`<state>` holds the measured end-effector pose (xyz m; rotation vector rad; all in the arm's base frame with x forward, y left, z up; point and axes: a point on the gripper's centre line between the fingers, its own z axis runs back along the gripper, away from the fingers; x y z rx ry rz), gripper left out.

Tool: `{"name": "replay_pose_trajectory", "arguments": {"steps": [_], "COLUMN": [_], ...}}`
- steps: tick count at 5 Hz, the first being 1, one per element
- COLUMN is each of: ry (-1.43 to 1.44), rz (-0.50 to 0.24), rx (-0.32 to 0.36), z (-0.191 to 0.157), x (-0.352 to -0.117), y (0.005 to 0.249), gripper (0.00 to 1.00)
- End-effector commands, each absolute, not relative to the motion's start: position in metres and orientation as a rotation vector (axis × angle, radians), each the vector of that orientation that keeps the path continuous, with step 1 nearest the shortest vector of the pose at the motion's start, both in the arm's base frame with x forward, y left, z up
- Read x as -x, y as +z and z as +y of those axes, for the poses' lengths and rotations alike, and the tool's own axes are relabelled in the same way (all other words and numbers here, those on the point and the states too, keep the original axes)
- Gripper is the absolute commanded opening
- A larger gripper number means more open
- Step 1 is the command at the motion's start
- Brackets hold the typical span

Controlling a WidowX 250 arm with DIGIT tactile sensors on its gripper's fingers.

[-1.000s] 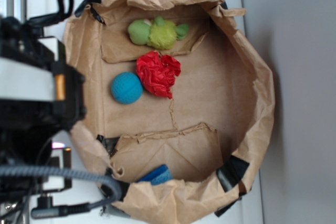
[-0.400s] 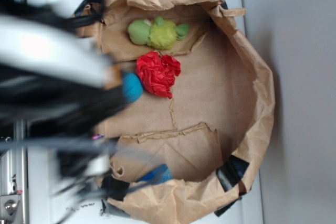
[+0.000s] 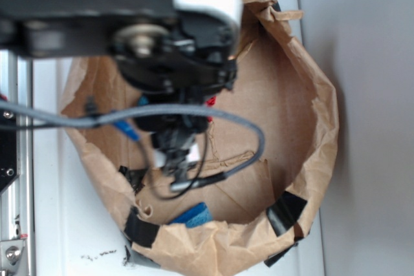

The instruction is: Grab the red paper.

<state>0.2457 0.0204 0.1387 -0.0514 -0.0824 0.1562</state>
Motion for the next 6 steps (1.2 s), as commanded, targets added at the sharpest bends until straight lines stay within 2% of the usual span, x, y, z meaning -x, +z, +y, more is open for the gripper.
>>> {"name": "replay_pose_trajectory", "arguments": {"steps": [1, 2, 3, 4, 6], "ry": [0.217, 0.234, 0.227, 0.231, 0.182], "rz": [-0.178, -0.211, -0.2, -0.236, -0.358], "rx": [0.039, 0.026, 0.023, 0.017, -0.008], "z": [0.029, 0.022, 0.017, 0.015, 0.019], "x": [-0.252, -0.259, -0.26, -0.262, -0.28], "y": [0.128, 0.106, 0.091, 0.08, 0.061], "gripper": [1.0, 1.0, 1.0, 1.0, 1.0]}}
